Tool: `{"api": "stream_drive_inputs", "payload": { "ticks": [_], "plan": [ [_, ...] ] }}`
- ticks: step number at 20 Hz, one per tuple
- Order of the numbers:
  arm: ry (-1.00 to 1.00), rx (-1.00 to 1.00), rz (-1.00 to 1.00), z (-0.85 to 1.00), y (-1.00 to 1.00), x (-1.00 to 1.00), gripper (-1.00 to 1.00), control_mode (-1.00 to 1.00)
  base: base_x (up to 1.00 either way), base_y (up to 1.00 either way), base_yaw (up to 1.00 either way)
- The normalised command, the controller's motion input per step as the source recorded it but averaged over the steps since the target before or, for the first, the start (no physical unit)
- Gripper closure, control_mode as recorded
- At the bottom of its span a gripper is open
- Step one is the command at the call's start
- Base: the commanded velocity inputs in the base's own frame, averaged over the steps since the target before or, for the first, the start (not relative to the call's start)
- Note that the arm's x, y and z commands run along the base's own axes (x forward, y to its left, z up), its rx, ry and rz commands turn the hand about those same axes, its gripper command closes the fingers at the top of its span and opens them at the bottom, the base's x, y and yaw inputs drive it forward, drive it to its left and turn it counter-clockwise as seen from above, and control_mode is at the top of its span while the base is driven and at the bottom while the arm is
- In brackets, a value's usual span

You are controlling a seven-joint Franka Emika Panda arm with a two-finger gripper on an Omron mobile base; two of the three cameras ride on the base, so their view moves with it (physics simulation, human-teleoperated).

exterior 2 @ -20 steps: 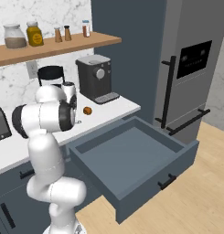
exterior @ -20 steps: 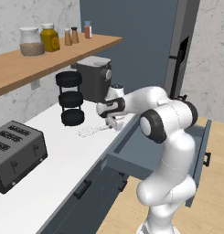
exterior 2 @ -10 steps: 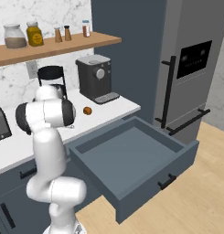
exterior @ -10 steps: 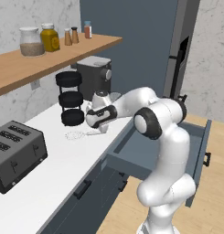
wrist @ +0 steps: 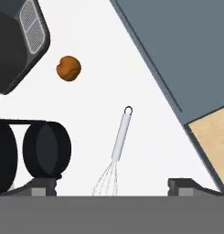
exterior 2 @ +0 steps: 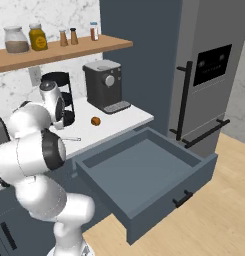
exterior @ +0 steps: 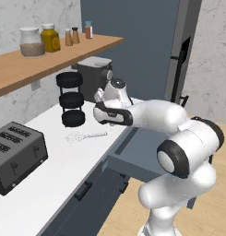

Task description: Pick the whisk from the drawer and place it on the counter.

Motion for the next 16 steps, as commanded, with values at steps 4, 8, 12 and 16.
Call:
{"api": "stream_drive_inputs", "payload": {
  "ticks": [4, 8, 12, 16],
  "plan": [
    [-0.49, 0.31, 0.03, 1.00, -1.00, -1.00, -1.00, -1.00, 0.00, 0.00, 0.00],
    [-0.42, 0.34, 0.11, 1.00, -0.99, -1.00, -1.00, -1.00, 0.00, 0.00, 0.00],
    [-0.34, 0.37, 0.06, 1.00, -0.76, -1.00, -1.00, -1.00, 0.00, 0.00, 0.00],
    [-0.20, 0.34, 0.01, 0.75, -0.45, -0.57, -1.00, -1.00, 0.00, 0.00, 0.00]
  ]
}}
